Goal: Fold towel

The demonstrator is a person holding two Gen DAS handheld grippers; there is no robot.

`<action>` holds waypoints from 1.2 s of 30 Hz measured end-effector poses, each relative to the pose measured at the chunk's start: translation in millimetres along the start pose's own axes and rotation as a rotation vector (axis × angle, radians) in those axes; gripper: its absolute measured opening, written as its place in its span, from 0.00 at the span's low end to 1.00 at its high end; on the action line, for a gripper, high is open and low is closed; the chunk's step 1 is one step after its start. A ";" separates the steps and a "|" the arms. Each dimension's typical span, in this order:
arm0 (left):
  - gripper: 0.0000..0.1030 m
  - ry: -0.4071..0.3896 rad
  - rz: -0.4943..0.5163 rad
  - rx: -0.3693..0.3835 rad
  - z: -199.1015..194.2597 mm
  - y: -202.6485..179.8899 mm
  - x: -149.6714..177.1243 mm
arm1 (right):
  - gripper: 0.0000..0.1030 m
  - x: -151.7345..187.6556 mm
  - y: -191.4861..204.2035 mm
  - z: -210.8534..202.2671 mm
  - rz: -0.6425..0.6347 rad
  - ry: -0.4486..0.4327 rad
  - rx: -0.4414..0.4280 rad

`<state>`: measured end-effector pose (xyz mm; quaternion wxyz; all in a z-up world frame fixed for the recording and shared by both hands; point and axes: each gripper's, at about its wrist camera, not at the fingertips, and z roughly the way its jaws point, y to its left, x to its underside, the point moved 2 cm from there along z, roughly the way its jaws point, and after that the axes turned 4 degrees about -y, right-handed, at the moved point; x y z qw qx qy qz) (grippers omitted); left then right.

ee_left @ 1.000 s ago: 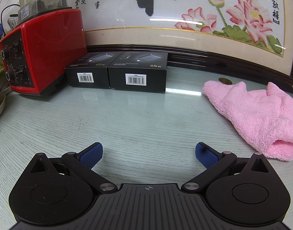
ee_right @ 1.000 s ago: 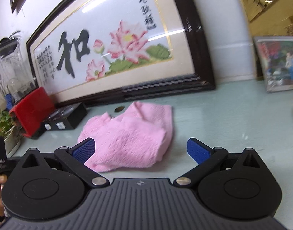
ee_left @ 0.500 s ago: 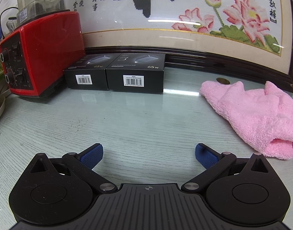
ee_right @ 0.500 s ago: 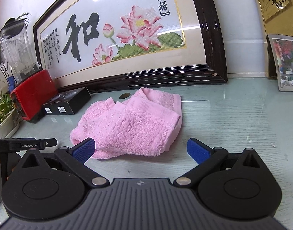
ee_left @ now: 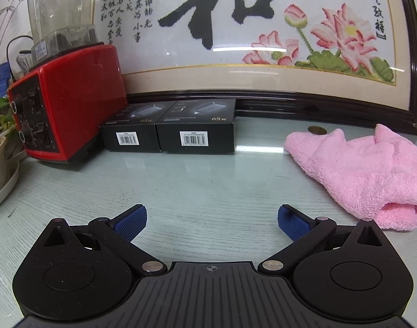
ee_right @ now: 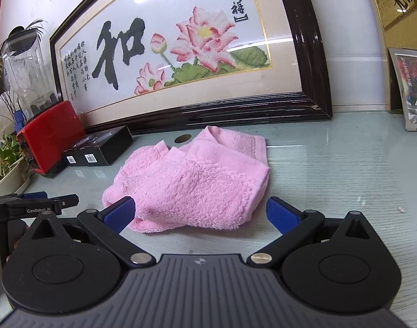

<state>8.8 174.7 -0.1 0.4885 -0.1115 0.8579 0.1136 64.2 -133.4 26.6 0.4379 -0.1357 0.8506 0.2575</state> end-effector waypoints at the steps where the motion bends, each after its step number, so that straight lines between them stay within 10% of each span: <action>1: 1.00 -0.004 0.001 -0.002 -0.4 0.0 -0.2 | 1.00 0.0 0.9 0.0 -0.007 -0.004 0.001; 36: 1.00 -0.175 0.024 -0.060 -24.8 -3.3 -7.3 | 1.00 2.2 17.2 -3.0 -0.160 -0.058 0.038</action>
